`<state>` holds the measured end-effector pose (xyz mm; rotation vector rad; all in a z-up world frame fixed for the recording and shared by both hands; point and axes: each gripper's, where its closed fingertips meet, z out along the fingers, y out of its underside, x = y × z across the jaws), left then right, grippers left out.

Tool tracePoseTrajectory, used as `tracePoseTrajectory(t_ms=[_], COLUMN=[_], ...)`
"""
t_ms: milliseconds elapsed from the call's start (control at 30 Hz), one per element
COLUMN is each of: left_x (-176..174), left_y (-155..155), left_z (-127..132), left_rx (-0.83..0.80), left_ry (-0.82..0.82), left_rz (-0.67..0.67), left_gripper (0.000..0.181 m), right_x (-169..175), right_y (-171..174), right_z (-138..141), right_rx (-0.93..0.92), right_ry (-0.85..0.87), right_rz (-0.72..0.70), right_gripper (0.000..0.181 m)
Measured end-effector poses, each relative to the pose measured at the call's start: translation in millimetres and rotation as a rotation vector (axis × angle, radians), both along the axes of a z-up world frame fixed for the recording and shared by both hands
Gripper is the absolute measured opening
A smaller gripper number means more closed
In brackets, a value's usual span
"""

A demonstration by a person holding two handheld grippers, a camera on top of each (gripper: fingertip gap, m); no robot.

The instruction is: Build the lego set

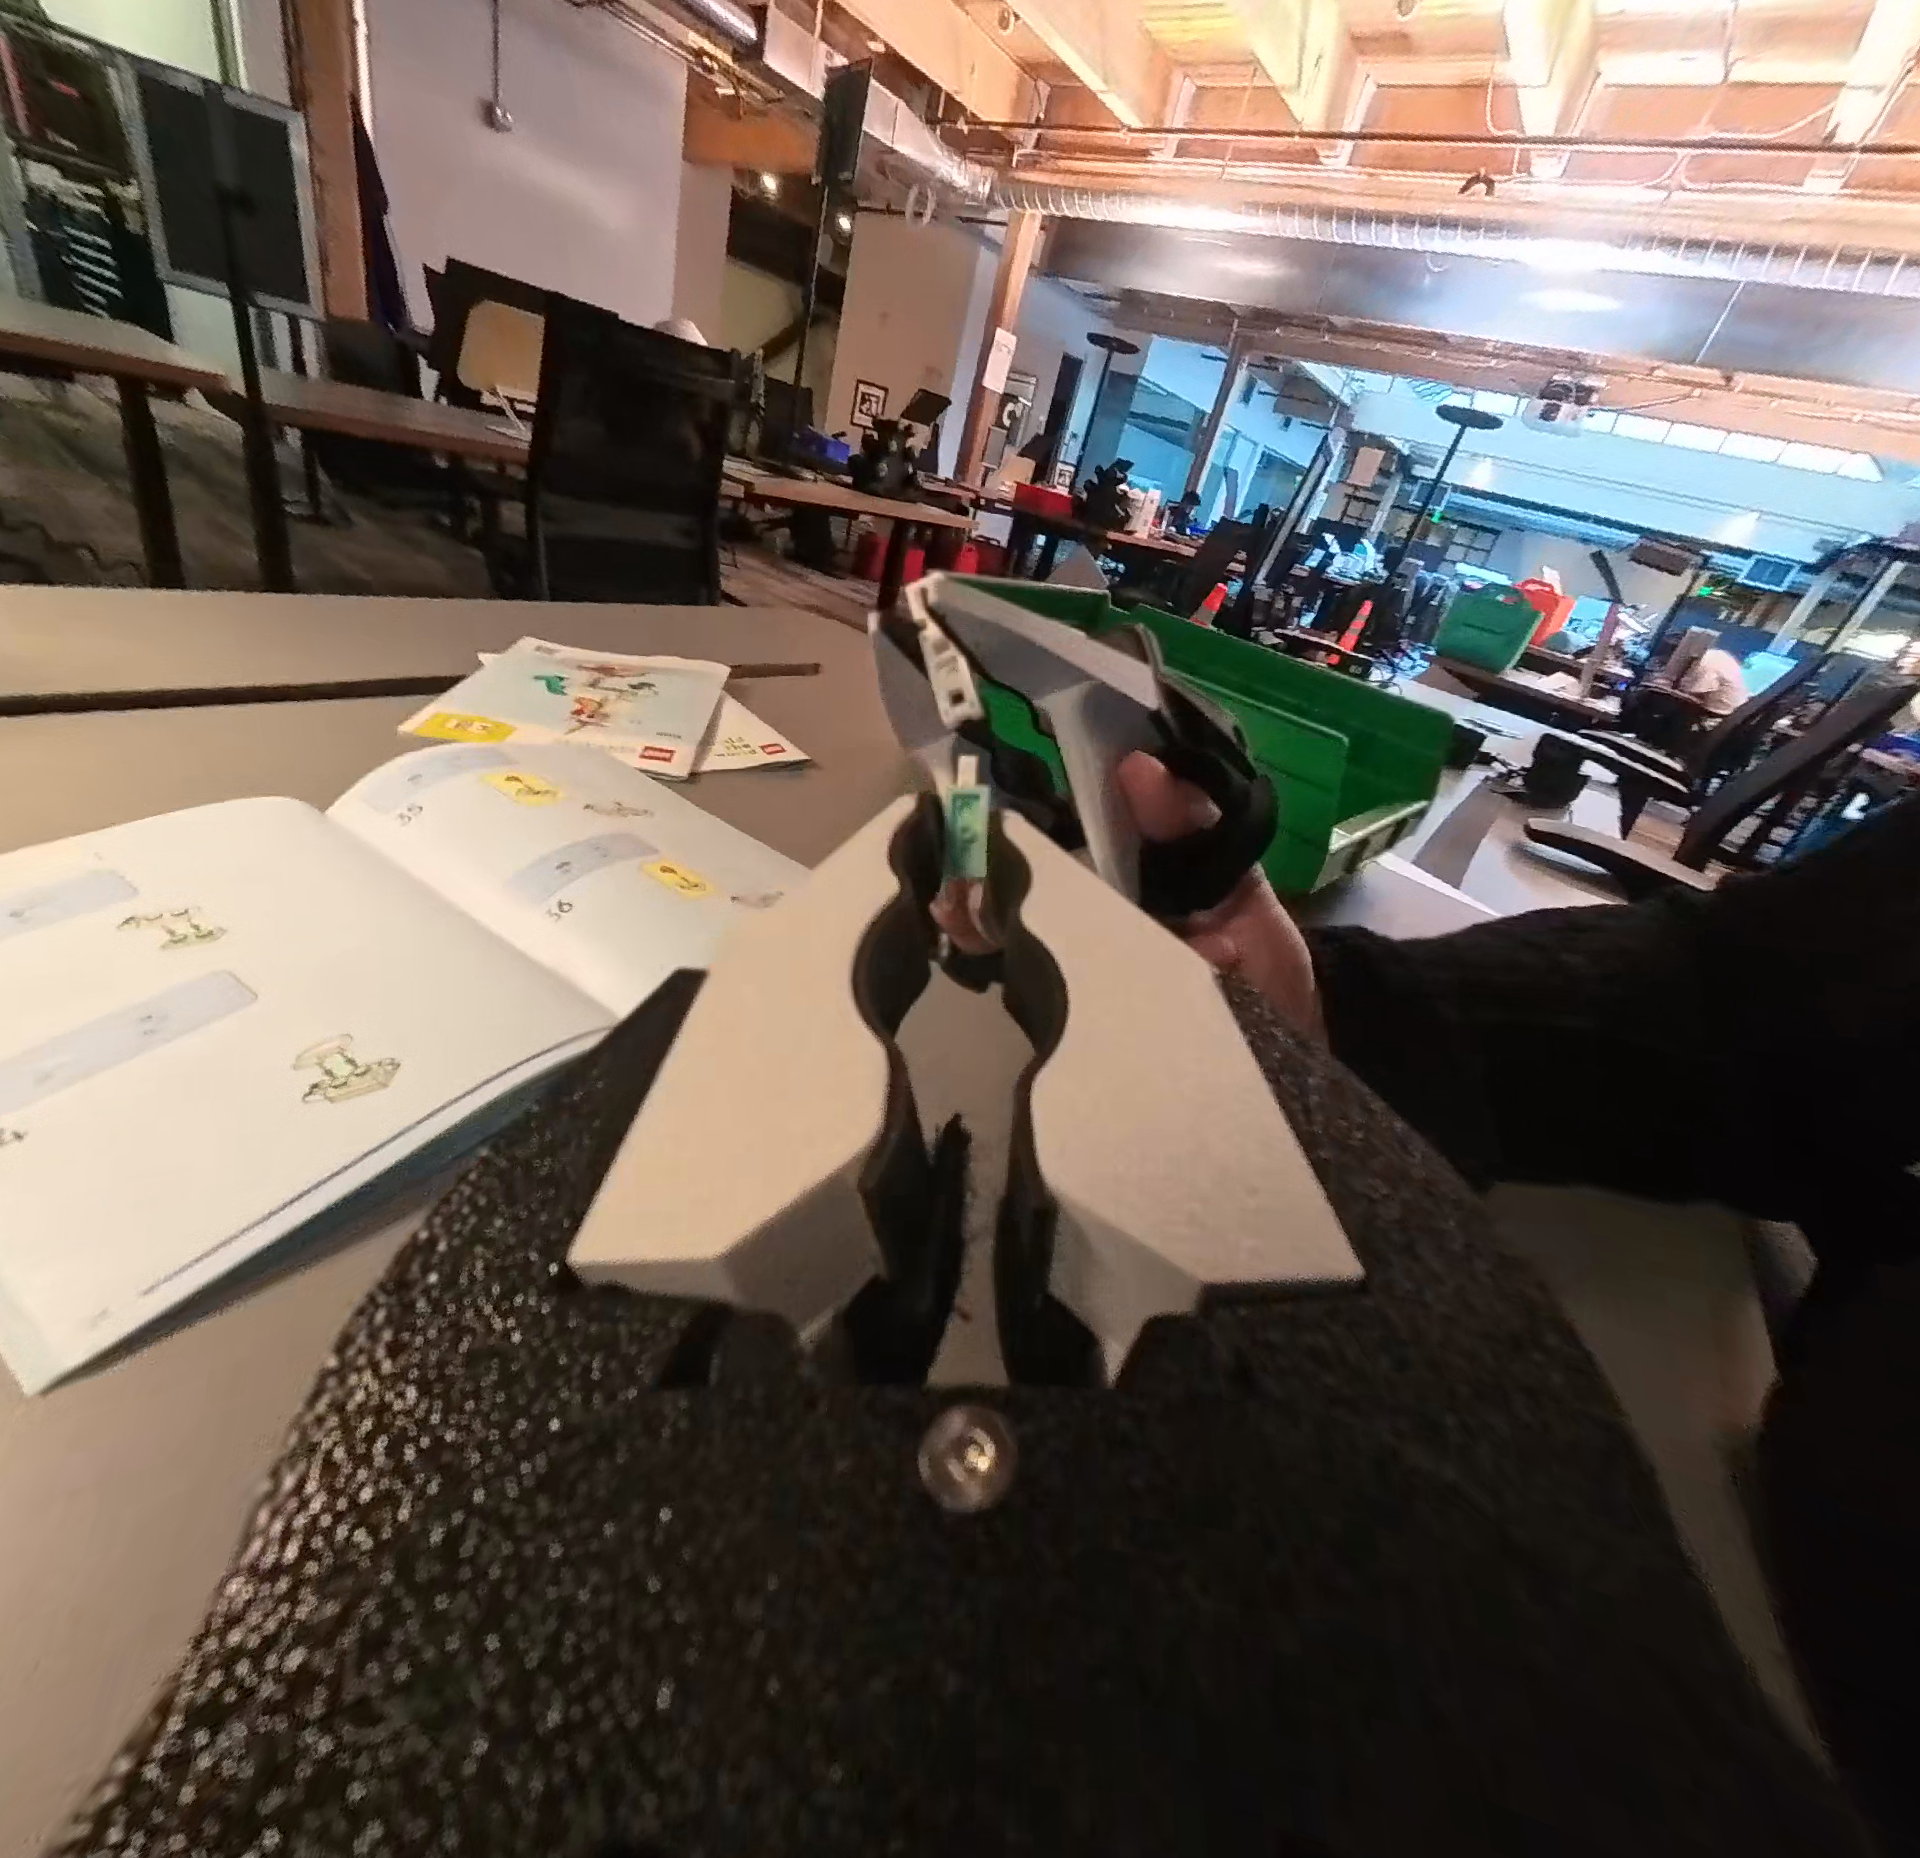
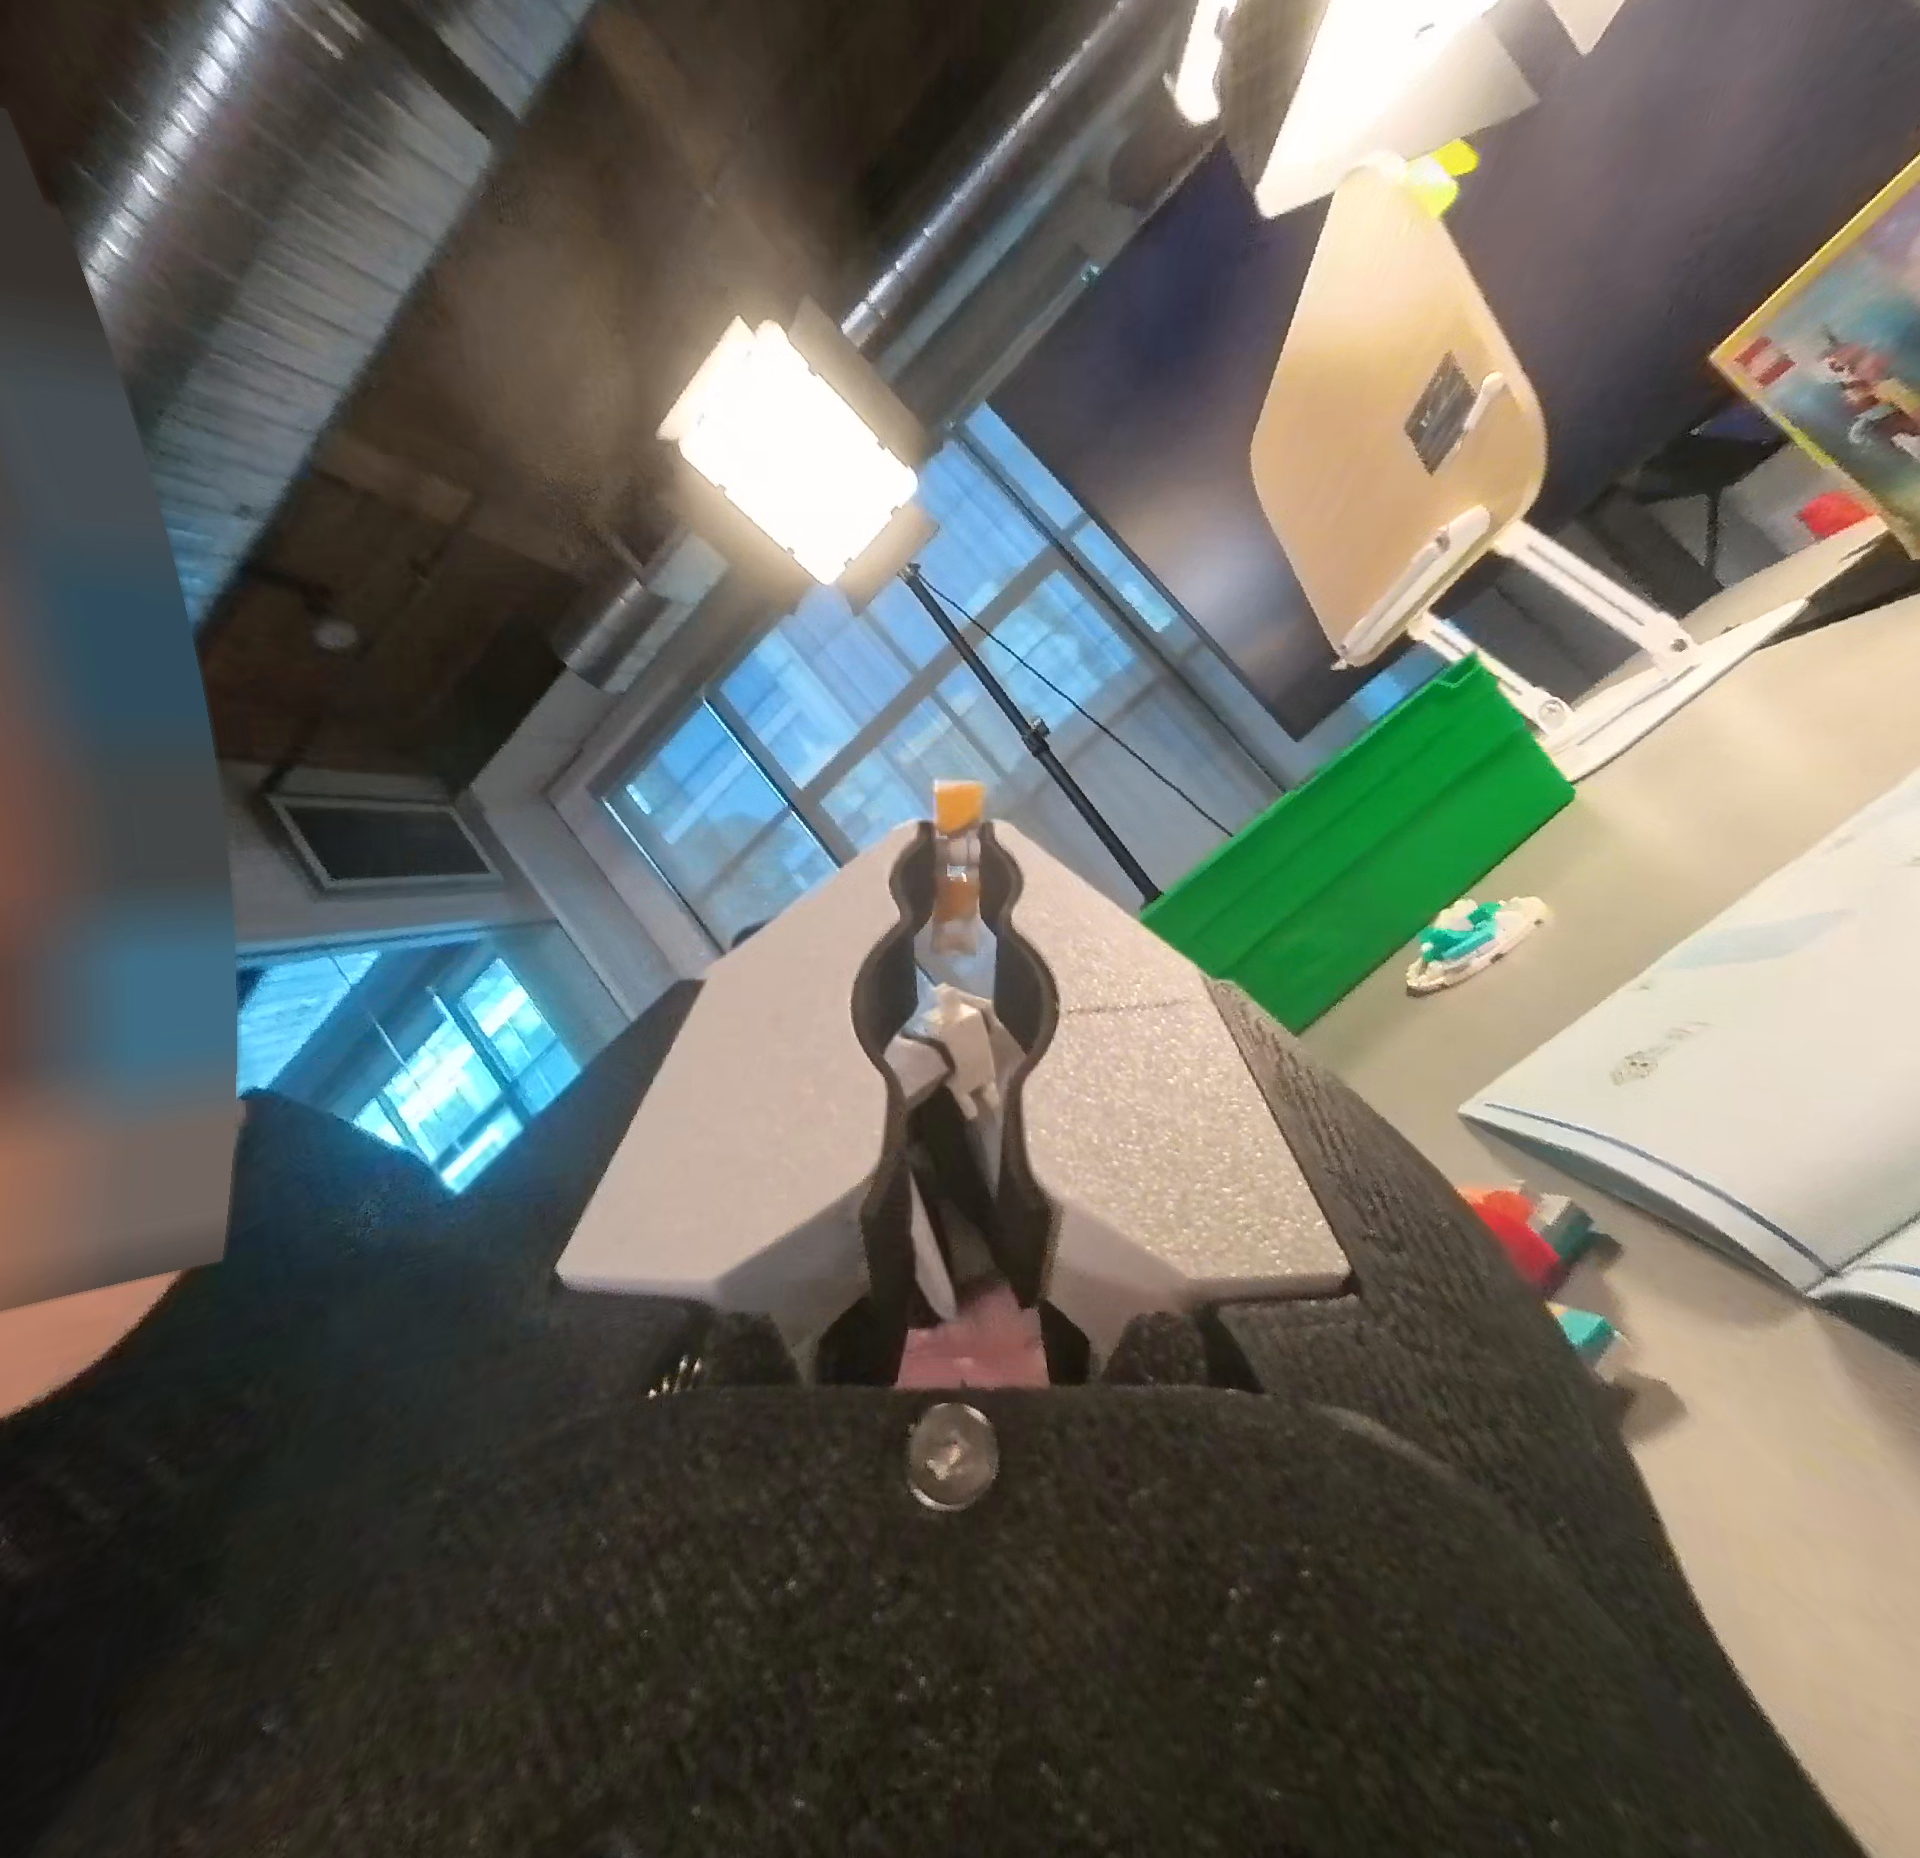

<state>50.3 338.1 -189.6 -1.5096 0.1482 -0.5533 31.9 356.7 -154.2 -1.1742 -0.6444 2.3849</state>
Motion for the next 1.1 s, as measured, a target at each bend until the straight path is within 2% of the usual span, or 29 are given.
tracePoseTrajectory(t_ms=[100,300,533,1100], left_x=[2,8,1,2], left_y=[2,1,-3,-3], left_z=[-7,-4,3,1], left_rx=[-0.032,-0.032,0.005,-0.003], left_ry=[-0.027,-0.087,-0.158,-0.166], left_rz=[-0.016,-0.074,-0.072,-0.086], left_gripper=[0.005,0.006,0.006,0.006], right_x=[-4,-7,-7,-7], right_y=[-3,-9,-12,-15], right_z=[-4,-7,-8,-6], right_rx=[-0.010,-0.015,0.010,0.002], right_ry=[-0.027,-0.041,-0.043,-0.025], right_rz=[0.024,0.062,0.067,0.058], right_gripper=[0.005,0.006,0.005,0.006])
